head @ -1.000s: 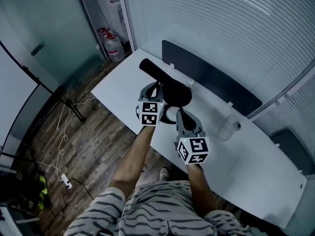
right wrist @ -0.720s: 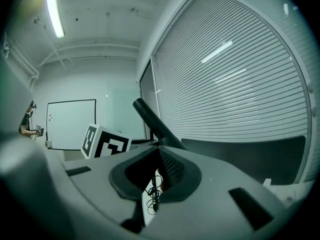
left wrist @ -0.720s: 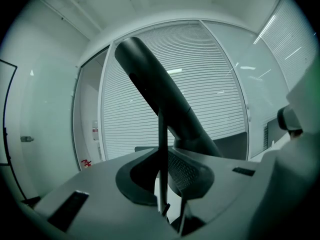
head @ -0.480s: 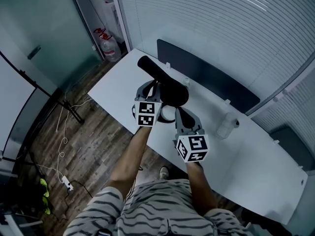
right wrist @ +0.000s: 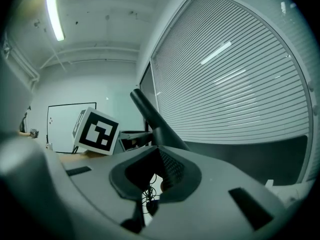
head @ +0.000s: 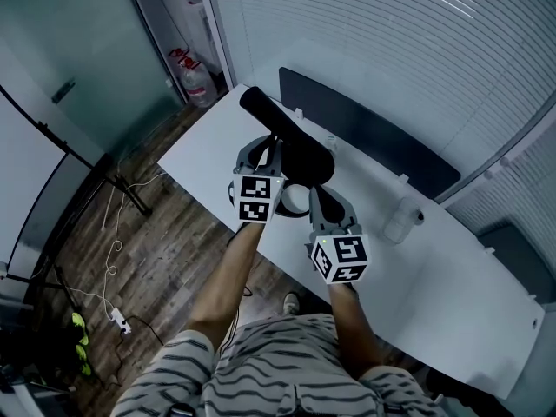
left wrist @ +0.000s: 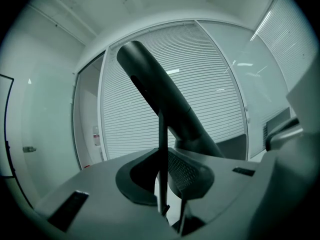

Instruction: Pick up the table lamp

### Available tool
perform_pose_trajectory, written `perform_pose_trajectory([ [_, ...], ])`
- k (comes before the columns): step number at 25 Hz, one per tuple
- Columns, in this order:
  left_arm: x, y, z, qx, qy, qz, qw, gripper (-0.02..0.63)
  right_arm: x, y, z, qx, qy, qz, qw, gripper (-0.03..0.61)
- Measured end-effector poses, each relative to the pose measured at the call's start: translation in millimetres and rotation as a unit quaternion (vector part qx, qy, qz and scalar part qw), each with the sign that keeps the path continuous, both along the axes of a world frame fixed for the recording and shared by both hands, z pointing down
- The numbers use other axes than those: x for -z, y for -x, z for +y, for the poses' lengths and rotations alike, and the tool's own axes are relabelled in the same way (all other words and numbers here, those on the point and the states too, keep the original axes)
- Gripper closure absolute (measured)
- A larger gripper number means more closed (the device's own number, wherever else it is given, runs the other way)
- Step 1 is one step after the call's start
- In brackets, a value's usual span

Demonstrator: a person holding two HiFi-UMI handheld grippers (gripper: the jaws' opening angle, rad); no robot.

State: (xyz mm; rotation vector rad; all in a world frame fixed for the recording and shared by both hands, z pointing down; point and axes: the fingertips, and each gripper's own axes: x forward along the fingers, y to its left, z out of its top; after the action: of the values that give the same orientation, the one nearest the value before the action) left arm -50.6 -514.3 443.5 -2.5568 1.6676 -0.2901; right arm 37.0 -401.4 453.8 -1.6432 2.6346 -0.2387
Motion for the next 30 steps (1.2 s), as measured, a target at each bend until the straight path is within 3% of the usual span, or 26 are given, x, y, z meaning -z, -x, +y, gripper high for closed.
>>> perform_pose_trajectory([
  [17, 78.5, -5.8, 54.1, -0.008, -0.044, 0.019, 0.9988, 0.56, 44.5, -12.7, 21.8, 0.003, -0.06, -0.022, 0.998, 0.574],
  [30, 89.7, -5.2, 100.3, -0.005, -0.061, 0.024, 0.9978, 0.56, 80.7, -5.9, 38.0, 0.009, -0.086, -0.025, 0.996, 0.574],
])
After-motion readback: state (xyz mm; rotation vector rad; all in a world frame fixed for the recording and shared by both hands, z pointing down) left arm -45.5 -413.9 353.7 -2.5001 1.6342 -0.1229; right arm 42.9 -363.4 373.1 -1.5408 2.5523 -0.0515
